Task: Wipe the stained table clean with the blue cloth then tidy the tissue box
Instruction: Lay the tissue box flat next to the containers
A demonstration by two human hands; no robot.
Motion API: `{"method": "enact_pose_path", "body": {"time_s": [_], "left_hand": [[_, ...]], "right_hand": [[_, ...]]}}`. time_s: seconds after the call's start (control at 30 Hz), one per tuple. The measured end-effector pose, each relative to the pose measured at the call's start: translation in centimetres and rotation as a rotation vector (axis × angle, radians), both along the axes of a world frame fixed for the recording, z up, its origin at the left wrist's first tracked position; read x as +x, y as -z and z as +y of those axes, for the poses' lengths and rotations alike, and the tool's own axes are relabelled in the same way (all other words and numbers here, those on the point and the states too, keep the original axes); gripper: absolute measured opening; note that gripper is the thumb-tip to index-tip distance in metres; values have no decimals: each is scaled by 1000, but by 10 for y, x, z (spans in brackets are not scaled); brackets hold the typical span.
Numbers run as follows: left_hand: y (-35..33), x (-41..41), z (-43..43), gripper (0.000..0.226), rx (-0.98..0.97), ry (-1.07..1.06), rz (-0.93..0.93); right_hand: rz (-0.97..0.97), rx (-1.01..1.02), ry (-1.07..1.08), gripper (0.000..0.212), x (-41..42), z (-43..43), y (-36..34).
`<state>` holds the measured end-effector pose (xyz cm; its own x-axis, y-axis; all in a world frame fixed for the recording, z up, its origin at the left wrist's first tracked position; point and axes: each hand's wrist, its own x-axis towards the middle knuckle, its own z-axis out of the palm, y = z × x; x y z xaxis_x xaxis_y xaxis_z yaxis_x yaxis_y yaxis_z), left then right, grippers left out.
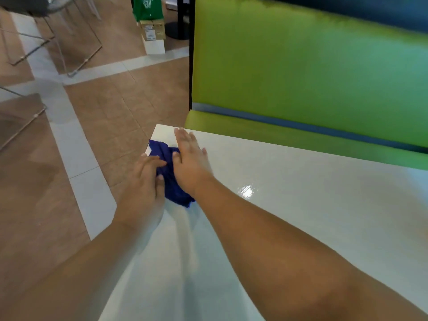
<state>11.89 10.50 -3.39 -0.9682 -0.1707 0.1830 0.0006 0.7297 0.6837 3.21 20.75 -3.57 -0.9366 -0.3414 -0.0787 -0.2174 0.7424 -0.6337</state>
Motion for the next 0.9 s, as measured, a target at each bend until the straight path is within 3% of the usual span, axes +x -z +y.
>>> {"method": "enact_pose_path", "body": {"time_s": [0.1, 0.17, 0.27, 0.4, 0.53, 0.7, 0.9], "left_hand": [[14, -12, 5, 52, -308, 164, -256], [23, -13, 3, 59, -473, 192, -390], [22, -14, 1, 64, -520, 227, -434], [7, -21, 5, 62, -486, 208, -535], [-10, -2, 20, 61, -415, 183, -413], [-41, 36, 77, 50, -111, 345, -262], [-79, 75, 140, 42, -68, 580, -195]], "right_hand": [[74, 487, -126, 54, 15, 41, 16], [85, 568, -125, 55, 22, 55, 21], [47, 636, -102, 56, 24, 54, 11], [47, 512, 66, 58, 49, 80, -6], [26, 357, 289, 52, 101, 152, -19], [-25, 158, 726, 38, 181, 239, -46], [-13, 118, 1008, 30, 267, 305, -85]]}}
